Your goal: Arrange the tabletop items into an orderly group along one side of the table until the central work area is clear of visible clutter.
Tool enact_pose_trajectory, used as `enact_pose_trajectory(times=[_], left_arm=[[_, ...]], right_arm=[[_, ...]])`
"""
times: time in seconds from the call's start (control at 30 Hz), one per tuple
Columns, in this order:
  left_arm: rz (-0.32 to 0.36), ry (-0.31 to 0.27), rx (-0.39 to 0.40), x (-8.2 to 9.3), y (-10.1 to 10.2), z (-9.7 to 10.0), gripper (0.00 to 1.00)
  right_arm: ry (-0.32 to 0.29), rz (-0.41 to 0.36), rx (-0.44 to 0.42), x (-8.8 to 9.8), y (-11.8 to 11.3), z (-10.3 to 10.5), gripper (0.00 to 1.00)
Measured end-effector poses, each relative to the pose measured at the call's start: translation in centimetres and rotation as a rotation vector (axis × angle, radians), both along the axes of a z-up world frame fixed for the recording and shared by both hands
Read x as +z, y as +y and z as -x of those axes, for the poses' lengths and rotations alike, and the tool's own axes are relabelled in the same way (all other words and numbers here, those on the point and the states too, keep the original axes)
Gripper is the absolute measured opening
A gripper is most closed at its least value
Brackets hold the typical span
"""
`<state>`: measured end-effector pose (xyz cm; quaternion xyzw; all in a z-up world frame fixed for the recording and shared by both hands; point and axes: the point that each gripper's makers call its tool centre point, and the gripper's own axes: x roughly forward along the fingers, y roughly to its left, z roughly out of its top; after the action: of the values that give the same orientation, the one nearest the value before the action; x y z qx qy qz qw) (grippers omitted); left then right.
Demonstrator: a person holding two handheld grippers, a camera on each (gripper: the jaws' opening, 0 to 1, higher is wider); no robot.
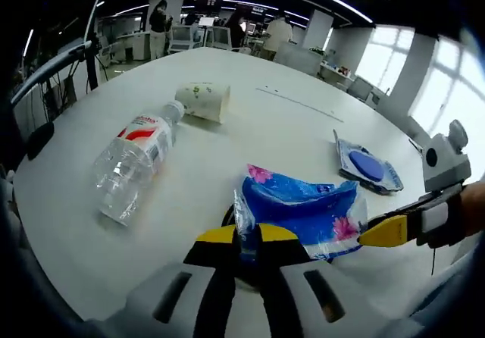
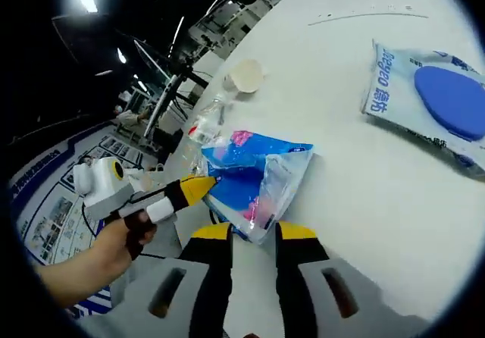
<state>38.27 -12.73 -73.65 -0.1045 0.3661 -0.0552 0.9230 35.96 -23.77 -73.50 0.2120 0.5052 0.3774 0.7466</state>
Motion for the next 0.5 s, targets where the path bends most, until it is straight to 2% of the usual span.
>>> enact_pose_trajectory(times=[0.17, 0.2, 0.33, 0.5], left_arm=[[-0.006, -0.021, -0.019, 0.4, -0.6, 0.5, 0.03], [-0.005, -0.031, -0.021, 0.6, -0.7, 0.5, 0.03], [-0.020, -0.063, -0.036, 1.6, -1.4, 0.5, 0.00], [-0.018, -0.088, -0.055, 2.5, -2.5, 0.2, 0.00]], right_arm=[[0.011, 0.001, -0.019, -0.3, -0.7, 0.0, 0.05], [0.006, -0.009, -0.011, -0.2, -0.8, 0.1, 0.02], [-0.048, -0.028, 0.006, 0.7, -1.5, -0.2, 0.01], [-0.067, -0.058, -0.016, 1.8, -2.8, -0.6, 0.00]])
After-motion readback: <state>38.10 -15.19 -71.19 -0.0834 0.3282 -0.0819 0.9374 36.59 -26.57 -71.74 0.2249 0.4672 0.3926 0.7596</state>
